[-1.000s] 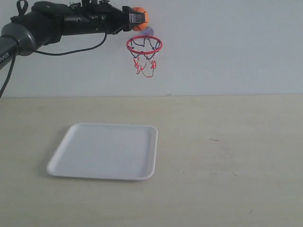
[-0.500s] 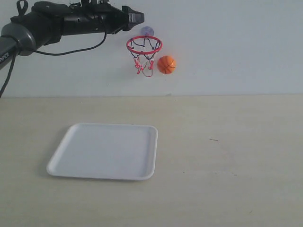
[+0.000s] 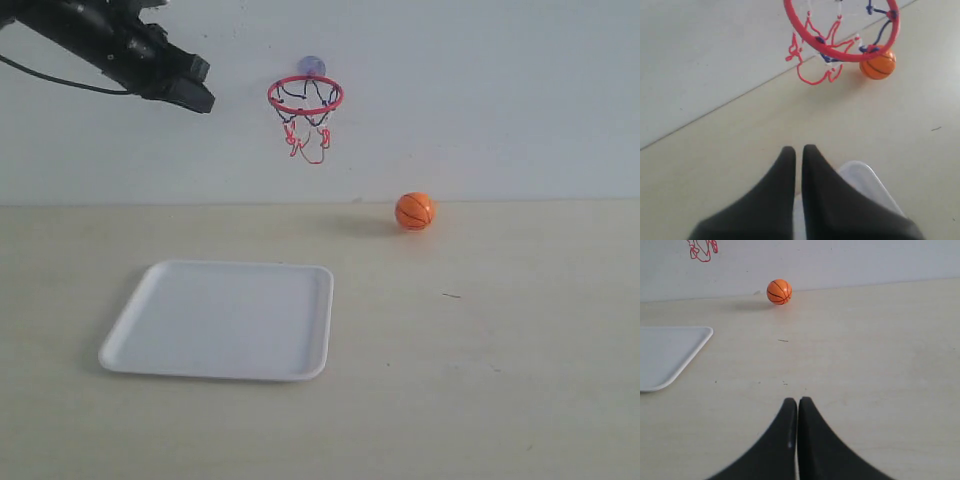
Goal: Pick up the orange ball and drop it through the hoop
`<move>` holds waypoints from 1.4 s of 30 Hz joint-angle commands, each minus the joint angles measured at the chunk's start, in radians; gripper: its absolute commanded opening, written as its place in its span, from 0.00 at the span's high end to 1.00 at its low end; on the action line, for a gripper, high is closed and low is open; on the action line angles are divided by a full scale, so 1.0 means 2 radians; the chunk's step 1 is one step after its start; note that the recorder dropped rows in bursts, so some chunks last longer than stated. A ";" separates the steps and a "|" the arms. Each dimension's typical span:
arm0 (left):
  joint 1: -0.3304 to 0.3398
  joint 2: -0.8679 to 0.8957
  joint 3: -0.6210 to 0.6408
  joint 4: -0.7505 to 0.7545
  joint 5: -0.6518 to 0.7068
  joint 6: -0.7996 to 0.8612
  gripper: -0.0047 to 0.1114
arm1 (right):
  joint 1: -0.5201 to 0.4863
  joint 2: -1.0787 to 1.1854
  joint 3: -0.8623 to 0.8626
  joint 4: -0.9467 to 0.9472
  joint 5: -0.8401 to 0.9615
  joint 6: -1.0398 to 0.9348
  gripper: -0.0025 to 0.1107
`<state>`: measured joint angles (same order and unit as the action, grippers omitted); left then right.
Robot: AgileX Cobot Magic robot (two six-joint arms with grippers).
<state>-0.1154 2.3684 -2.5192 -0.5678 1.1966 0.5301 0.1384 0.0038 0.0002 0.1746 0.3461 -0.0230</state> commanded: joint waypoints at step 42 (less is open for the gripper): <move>-0.047 -0.338 0.944 -0.507 0.009 0.390 0.92 | 0.000 -0.002 0.000 0.000 -0.003 -0.001 0.98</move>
<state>-0.2095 1.7035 -0.6351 -1.5674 1.2041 1.2934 0.1384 0.0038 0.0002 0.1746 0.3461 -0.0230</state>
